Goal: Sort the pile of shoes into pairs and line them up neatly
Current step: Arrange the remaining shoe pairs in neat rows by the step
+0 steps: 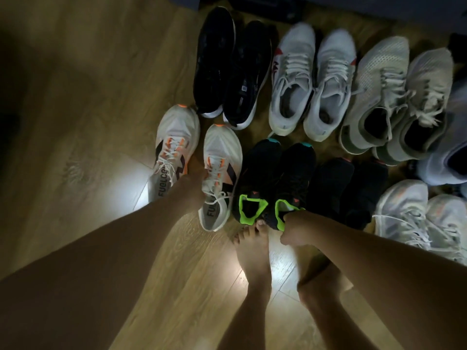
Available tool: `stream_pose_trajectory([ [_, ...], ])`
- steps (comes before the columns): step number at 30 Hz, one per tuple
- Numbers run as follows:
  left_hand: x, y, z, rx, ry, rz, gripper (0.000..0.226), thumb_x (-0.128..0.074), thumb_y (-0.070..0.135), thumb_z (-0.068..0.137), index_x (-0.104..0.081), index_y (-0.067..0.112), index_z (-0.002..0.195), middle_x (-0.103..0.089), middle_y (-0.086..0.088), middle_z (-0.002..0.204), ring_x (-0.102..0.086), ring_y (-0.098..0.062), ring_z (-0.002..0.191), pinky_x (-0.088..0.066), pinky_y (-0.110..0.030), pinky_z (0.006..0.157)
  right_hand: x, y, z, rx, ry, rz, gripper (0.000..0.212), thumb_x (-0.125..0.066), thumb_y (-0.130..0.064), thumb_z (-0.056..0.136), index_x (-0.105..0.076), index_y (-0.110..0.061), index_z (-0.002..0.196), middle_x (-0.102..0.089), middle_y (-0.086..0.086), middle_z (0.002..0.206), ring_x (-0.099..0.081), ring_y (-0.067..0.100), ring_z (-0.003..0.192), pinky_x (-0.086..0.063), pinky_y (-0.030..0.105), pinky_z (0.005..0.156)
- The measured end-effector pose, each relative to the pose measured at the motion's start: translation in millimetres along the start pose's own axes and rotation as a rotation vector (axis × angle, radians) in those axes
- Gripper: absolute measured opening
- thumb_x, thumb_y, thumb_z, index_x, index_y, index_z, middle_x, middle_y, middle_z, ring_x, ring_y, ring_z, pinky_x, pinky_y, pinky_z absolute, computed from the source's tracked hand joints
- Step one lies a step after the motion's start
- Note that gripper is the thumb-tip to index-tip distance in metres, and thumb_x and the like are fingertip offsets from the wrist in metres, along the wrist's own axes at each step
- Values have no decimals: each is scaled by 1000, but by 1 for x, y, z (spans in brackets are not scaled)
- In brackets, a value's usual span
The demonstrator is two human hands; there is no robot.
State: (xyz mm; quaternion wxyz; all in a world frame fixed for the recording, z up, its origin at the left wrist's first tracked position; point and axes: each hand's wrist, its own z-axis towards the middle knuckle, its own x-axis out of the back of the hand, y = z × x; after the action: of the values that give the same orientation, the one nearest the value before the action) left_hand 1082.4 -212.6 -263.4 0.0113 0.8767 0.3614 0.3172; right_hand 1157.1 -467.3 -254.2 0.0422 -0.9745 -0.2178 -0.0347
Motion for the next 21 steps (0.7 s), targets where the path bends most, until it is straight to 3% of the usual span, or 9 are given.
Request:
stream_pose_trajectory([
  [2, 18, 8, -4, 5, 94, -7, 47, -58, 17, 86, -46, 24, 130, -58, -9, 110, -61, -33, 101, -53, -38, 76, -3, -4, -1, 27, 119, 6, 35, -51, -34, 89, -53, -20, 120, -57, 4, 111, -58, 28, 109, -50, 34, 84],
  [5, 44, -12, 10, 135, 423, 70, 51, -60, 37, 83, -53, 27, 132, -49, -9, 131, -50, -34, 117, -47, -43, 93, -4, -12, -2, 72, 418, 58, 32, -47, -38, 93, -52, -27, 121, -58, 6, 117, -60, 30, 107, -47, 34, 78],
  [7, 48, -32, 17, 296, 344, 106, 69, -67, 33, 78, -39, 28, 142, -39, -10, 141, -42, -39, 125, -45, -48, 98, -5, -18, -1, 135, 501, 54, 36, -48, -39, 92, -48, -28, 126, -55, 6, 120, -60, 30, 106, -49, 34, 78],
  [10, 41, -54, 28, 362, 128, -91, 82, -67, 26, 84, -19, 26, 150, -45, -13, 139, -53, -38, 116, -50, -43, 82, -7, -24, 6, 162, 457, 48, 40, -53, -41, 91, -49, -23, 126, -51, 6, 124, -58, 30, 110, -49, 35, 82],
  [12, 35, -56, 29, 362, 139, -114, 75, -62, 18, 88, -21, 23, 151, -51, -13, 133, -56, -34, 112, -46, -38, 75, -8, -27, 12, 143, 460, 46, 41, -53, -43, 90, -49, -20, 123, -52, 7, 121, -58, 32, 110, -47, 35, 81],
  [16, 23, -56, 15, 345, 225, 58, 65, -55, 15, 92, -27, 24, 150, -55, -14, 127, -57, -36, 110, -47, -40, 79, -1, -29, 21, 92, 499, 48, 41, -48, -53, 90, -55, -20, 114, -60, 8, 110, -60, 31, 103, -43, 34, 72],
  [21, -4, -51, -9, 381, 180, 90, 52, -46, 20, 94, -35, 28, 145, -58, -15, 115, -61, -36, 99, -46, -36, 71, 13, -21, 25, 115, 364, 169, 27, -50, -49, 91, -52, -22, 89, -56, 3, 85, -62, 28, 88, -45, 31, 67],
])
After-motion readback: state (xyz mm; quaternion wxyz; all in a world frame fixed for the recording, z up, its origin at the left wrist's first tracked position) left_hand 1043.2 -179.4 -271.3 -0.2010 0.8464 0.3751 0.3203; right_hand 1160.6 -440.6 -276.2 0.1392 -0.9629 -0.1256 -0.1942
